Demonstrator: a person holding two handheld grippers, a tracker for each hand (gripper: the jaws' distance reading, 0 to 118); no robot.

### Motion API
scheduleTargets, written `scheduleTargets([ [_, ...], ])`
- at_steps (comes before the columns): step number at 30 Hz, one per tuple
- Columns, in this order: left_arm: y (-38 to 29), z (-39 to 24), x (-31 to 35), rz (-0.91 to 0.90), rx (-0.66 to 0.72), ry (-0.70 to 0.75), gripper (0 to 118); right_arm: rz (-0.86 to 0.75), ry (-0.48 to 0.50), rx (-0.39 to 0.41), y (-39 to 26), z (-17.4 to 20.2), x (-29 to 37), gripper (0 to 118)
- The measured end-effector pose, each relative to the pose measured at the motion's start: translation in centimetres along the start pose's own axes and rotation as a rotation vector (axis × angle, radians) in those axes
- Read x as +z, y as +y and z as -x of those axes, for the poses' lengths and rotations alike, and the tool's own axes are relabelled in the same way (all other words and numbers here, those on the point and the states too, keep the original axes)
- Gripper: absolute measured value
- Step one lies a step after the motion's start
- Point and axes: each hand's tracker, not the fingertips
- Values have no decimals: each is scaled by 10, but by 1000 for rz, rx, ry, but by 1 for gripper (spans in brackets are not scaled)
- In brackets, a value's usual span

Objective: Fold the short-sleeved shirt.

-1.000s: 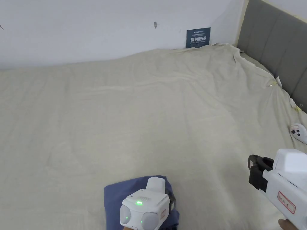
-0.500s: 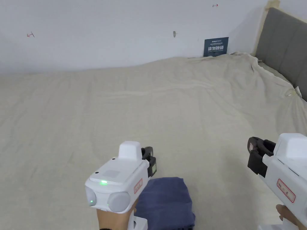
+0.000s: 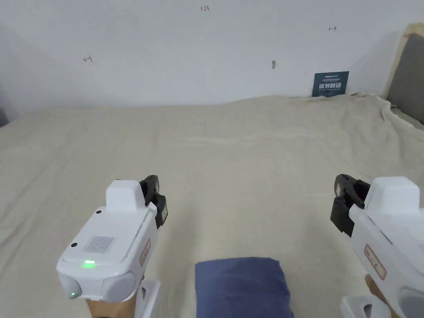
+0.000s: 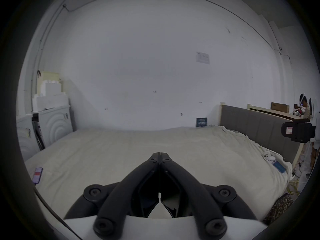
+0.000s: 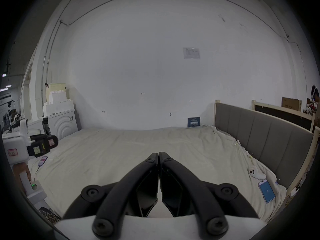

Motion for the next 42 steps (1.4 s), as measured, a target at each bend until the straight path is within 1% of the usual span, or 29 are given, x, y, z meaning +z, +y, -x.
scheduleTargets([
  [6,-6,21,13,-43,22,89,0,-44,-18,28,-4,13,-1,0],
  [14,-12,34,15,-14,74,106,0,-31,-9,23,-10,16,-2,0],
  [17,-15,37,14,6,95,98,0,-18,2,4,-20,19,-8,0],
  [18,-16,38,14,13,98,98,0,-7,7,-2,-22,27,-8,0],
  [22,-21,42,15,45,112,92,0,46,17,-15,-47,40,-20,0],
  [26,-29,47,14,81,145,82,0,115,42,-39,-85,47,-38,0],
  [29,-38,51,12,115,163,75,0,166,41,-20,-115,57,-51,0],
  [30,-41,52,11,127,168,72,0,197,54,-17,-118,68,-50,0],
  [33,-51,52,8,166,183,68,0,250,80,-12,-143,79,-59,0],
  [36,-62,54,6,210,229,49,0,312,90,8,-167,84,-69,0],
  [39,-74,53,2,264,251,35,0,378,86,-10,-193,83,-78,0],
  [42,-88,52,0,319,276,9,0,411,81,-28,-209,82,-82,0],
])
